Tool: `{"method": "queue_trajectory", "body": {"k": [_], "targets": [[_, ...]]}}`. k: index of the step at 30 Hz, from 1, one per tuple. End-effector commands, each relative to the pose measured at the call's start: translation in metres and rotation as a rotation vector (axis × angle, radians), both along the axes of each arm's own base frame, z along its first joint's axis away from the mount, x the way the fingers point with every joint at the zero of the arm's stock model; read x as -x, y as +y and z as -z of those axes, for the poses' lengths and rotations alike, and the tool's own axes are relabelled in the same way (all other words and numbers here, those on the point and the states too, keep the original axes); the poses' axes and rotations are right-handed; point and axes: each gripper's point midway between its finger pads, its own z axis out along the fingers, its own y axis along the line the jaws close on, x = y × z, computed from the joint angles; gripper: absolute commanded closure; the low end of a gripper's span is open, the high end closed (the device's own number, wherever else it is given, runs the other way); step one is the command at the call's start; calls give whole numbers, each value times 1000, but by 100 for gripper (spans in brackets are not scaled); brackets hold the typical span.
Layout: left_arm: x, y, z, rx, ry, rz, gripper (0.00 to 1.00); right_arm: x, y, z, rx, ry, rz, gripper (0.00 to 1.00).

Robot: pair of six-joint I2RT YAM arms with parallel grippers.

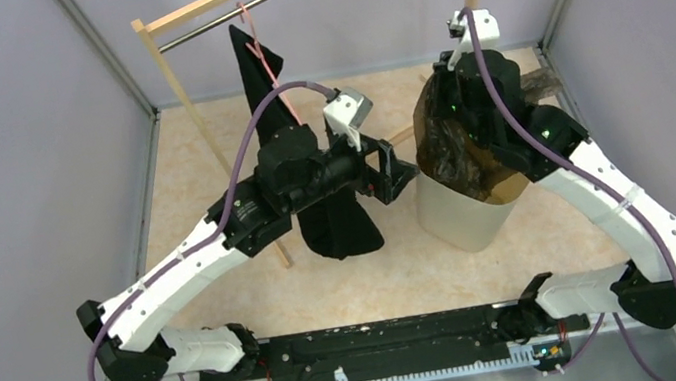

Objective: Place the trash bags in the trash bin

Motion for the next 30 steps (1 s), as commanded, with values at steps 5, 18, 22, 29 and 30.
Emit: {"method": "queue_trajectory", "body": {"k": [5,18,22,29,30], "targets": [[-10,-45,-13,64,13,76,1,26,-8,-17,-72,-41,-78,100],[-15,-86,-3,96,84,155,34,26,-11,6,-27,-10,-73,100],[-19,-91,9,82,111,150,38,26,-9,25,-39,30,-71,100],[-29,-93,32,36,150,123,63,31,-18,41,-42,55,-44,100],[-30,-93,34,31,154,121,66,32,-21,43,-36,56,-34,100]]}}
